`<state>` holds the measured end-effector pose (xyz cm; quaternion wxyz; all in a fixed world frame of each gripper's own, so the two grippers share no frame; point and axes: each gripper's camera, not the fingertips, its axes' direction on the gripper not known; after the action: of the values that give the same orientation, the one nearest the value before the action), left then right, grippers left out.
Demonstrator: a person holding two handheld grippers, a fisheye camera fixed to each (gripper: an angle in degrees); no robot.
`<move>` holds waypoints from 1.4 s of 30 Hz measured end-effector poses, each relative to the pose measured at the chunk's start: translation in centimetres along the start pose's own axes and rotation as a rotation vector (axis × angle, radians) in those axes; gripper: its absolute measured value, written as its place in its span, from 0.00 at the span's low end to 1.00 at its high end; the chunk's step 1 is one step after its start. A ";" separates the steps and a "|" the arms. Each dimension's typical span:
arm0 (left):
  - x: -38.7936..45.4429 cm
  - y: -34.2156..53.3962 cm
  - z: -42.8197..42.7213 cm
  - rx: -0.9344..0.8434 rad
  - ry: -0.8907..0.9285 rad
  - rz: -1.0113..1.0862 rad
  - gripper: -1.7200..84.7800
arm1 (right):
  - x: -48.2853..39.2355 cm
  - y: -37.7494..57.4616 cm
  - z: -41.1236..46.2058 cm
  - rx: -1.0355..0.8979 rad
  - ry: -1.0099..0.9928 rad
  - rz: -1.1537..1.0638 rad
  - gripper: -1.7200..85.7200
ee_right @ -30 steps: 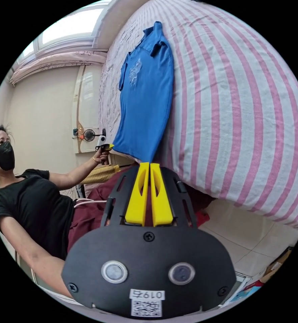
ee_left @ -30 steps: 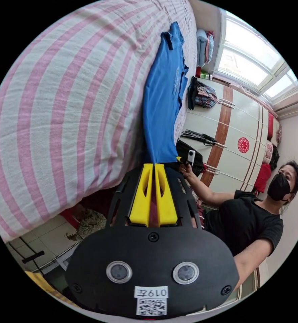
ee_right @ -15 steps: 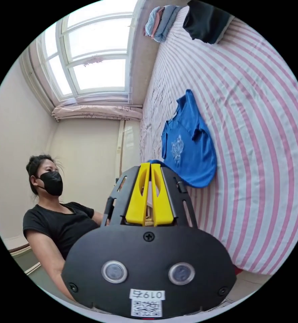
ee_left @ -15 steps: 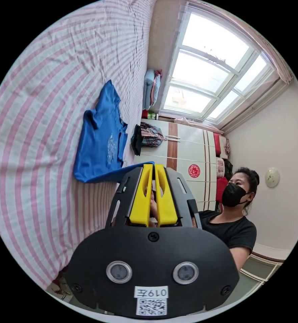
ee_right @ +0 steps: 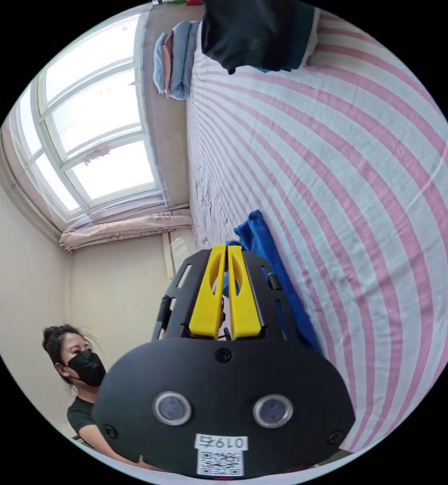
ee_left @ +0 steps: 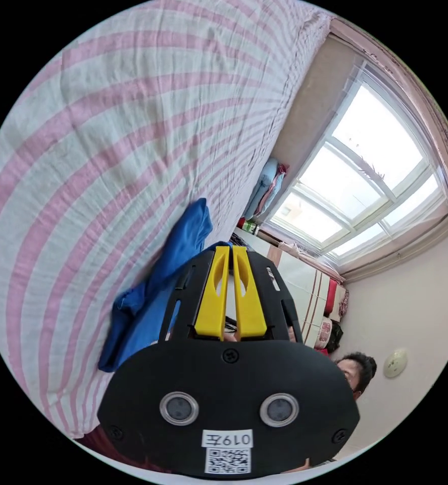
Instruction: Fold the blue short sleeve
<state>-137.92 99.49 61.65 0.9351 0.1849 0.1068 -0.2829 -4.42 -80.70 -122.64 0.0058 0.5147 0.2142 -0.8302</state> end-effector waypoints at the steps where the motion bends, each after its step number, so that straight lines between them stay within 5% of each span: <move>1: -0.2 -1.1 0.5 0.011 -0.013 -0.021 0.04 | 0.2 -1.1 0.7 0.005 0.008 0.015 0.01; 12: -1.2 -5.9 4.1 0.121 0.041 -0.131 0.09 | 1.1 -5.1 5.3 0.056 0.028 0.100 0.05; 21: 4.0 -9.1 6.1 0.038 -0.037 -0.040 0.12 | -4.1 -7.5 6.2 0.043 0.059 0.043 0.11; 26: 8.6 -9.7 5.2 0.145 -0.013 0.066 0.07 | -9.2 -8.8 6.8 0.026 0.033 -0.010 0.11; 30: 14.0 -9.5 9.9 -0.013 -0.254 0.276 0.04 | -15.3 -9.0 9.0 0.002 0.080 -0.210 0.08; 35: 20.7 -3.6 23.7 -0.408 -0.647 0.809 0.03 | -27.2 -3.8 18.2 -0.235 0.516 -0.809 0.02; 37: 20.4 -1.6 28.5 -0.550 -0.797 0.884 0.03 | -30.6 0.9 25.0 -0.421 0.780 -1.102 0.01; 42: 18.5 0.9 37.2 -0.718 -1.098 0.965 0.03 | -31.6 7.6 35.6 -0.739 1.138 -1.415 0.01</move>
<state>-118.76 76.07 90.08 0.8753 -0.2656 -0.3741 0.1526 -18.14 -107.10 -84.77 -0.4367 0.5566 0.6906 -0.1503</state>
